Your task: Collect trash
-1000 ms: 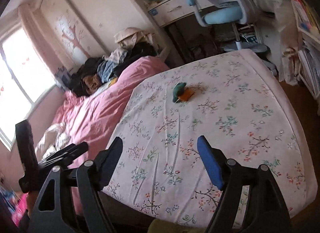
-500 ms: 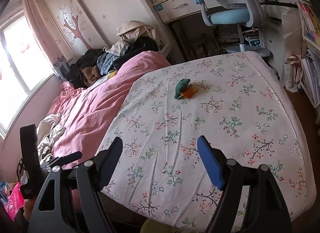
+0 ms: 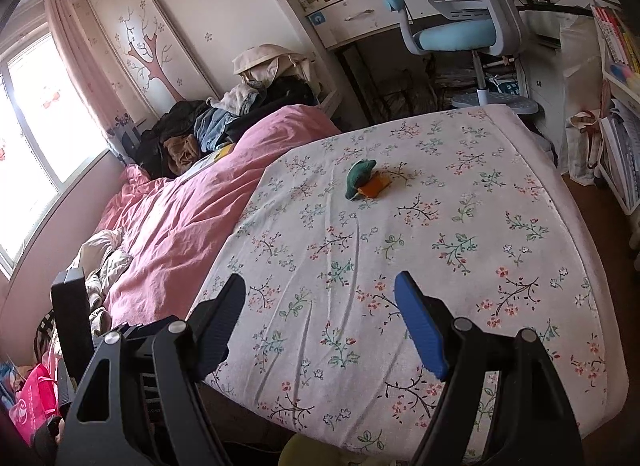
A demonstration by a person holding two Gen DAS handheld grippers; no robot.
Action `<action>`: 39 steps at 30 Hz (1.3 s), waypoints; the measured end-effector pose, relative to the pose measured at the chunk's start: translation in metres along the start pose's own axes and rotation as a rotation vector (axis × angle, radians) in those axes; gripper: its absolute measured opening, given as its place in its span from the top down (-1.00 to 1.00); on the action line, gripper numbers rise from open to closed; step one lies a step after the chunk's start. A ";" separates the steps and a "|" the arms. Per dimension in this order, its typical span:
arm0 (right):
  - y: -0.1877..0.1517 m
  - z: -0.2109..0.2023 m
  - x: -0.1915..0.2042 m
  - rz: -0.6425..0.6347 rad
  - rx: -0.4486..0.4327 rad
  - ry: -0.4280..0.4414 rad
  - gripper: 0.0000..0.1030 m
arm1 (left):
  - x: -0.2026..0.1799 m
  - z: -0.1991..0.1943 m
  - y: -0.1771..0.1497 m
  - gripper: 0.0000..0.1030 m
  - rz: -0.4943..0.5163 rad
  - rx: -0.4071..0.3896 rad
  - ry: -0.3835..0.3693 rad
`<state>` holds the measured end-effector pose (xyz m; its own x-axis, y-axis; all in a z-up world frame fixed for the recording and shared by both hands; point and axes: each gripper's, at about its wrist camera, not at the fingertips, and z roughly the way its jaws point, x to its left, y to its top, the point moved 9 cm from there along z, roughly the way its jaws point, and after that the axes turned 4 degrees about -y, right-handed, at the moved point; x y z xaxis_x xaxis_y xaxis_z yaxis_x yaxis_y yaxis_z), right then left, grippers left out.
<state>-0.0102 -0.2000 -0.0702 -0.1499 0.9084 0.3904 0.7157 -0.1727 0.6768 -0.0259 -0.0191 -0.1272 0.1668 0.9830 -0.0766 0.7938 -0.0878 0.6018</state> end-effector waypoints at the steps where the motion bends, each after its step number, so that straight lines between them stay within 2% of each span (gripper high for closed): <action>1: 0.000 0.000 0.000 -0.002 0.001 0.000 -0.43 | 0.001 0.000 0.000 -0.83 -0.002 -0.001 0.000; 8: -0.002 0.001 0.002 -0.011 0.009 0.001 -0.43 | 0.008 0.001 0.002 -0.83 -0.049 0.004 -0.012; 39: -0.007 0.006 0.006 -0.022 0.021 0.001 -0.44 | 0.008 0.000 0.002 -0.83 -0.059 -0.001 -0.021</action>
<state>-0.0121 -0.1911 -0.0767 -0.1669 0.9115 0.3760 0.7263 -0.1443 0.6721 -0.0226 -0.0117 -0.1265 0.1320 0.9829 -0.1283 0.8020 -0.0298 0.5966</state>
